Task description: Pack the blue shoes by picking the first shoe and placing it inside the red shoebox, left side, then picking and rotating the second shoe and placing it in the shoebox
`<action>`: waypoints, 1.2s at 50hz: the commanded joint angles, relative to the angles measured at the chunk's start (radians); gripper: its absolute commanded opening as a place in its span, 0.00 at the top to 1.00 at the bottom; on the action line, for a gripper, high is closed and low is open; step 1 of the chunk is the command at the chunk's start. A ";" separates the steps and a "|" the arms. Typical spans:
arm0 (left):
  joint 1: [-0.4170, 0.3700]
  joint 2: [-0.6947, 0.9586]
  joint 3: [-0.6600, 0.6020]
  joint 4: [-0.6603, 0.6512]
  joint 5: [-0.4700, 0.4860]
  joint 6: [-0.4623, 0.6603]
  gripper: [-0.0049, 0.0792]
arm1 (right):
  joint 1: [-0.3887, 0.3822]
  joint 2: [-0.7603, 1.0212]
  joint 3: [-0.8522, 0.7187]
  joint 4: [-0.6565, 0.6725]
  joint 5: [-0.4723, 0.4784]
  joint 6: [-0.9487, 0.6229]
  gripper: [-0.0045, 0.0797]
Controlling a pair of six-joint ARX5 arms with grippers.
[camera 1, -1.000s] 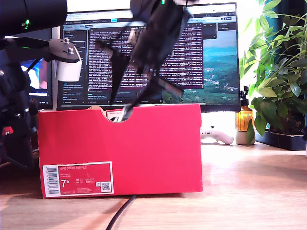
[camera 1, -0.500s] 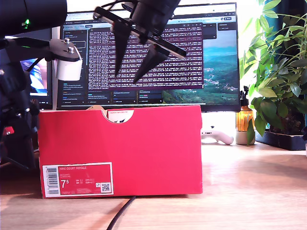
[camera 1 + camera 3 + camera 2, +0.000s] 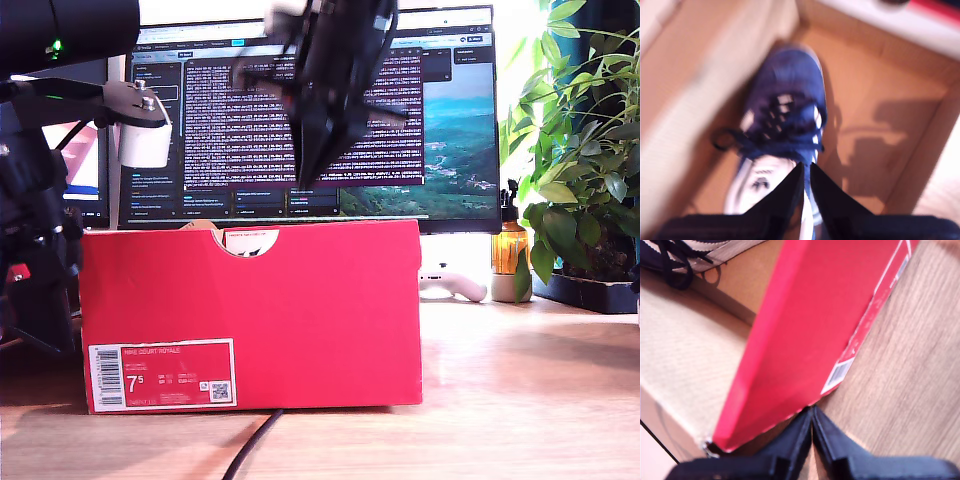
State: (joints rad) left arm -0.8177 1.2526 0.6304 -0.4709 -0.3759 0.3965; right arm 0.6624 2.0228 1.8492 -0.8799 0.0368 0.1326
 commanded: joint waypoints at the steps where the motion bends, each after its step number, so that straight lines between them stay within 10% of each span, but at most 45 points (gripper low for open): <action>1: -0.002 0.016 0.006 0.002 0.006 -0.008 0.96 | 0.000 0.057 -0.017 -0.029 0.006 -0.006 0.96; 23: 0.026 0.016 0.006 0.031 0.006 -0.007 0.96 | -0.009 0.112 -0.017 -0.229 0.037 -0.034 0.96; 44: 0.043 0.016 0.006 0.042 0.006 -0.004 0.96 | -0.002 0.112 -0.017 -0.128 -0.326 0.081 0.96; 60: 0.043 0.016 0.006 0.042 0.006 -0.005 0.96 | -0.002 0.112 -0.017 -0.118 -0.293 0.100 0.96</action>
State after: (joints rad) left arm -0.7750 1.2526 0.6304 -0.4477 -0.3740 0.3965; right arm 0.6506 2.1254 1.8484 -1.0050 -0.2920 0.2405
